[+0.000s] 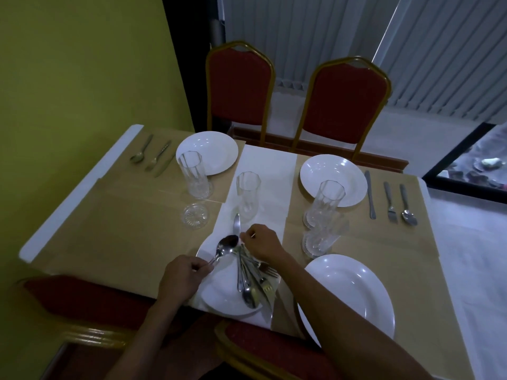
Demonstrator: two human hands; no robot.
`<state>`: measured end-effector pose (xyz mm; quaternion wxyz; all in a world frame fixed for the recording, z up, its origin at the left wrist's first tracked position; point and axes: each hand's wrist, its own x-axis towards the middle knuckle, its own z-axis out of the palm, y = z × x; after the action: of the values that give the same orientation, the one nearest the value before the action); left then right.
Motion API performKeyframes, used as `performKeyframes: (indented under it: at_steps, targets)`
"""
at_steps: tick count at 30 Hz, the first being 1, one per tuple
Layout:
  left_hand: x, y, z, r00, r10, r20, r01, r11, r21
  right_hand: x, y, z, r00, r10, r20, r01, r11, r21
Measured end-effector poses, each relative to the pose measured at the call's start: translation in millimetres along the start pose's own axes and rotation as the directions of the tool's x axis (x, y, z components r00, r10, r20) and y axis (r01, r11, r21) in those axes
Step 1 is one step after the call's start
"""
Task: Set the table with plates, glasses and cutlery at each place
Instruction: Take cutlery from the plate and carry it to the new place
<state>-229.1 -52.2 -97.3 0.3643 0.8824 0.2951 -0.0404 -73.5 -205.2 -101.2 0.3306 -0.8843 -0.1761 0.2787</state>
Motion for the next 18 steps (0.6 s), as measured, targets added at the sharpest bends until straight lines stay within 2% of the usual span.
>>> performKeyframes:
  at_steps: [4,10,12,18]
  targets:
    - [-12.3,-7.1,-3.1,0.996,-0.085,-0.007,0.083,0.983,-0.163,4.5,0.2,26.6,0.997,0.047,0.06,-0.037,0.986,-0.161]
    - [-21.8,-13.7,4.1,0.986,-0.155,0.056,0.165,0.928,-0.335,9.6,-5.2,48.2,0.997,0.077,0.011,-0.068,0.93,-0.362]
    - [-25.1,-14.0,6.3,0.983,-0.165,0.074,0.181,0.904,-0.387,12.8,-8.4,49.3,0.996,0.082,0.022,-0.068,0.923,-0.38]
    - [-32.0,-9.5,7.4,0.98,-0.152,0.127,0.196,0.845,-0.497,14.4,-9.7,49.9,0.996,0.084,-0.018,-0.086,0.953,-0.289]
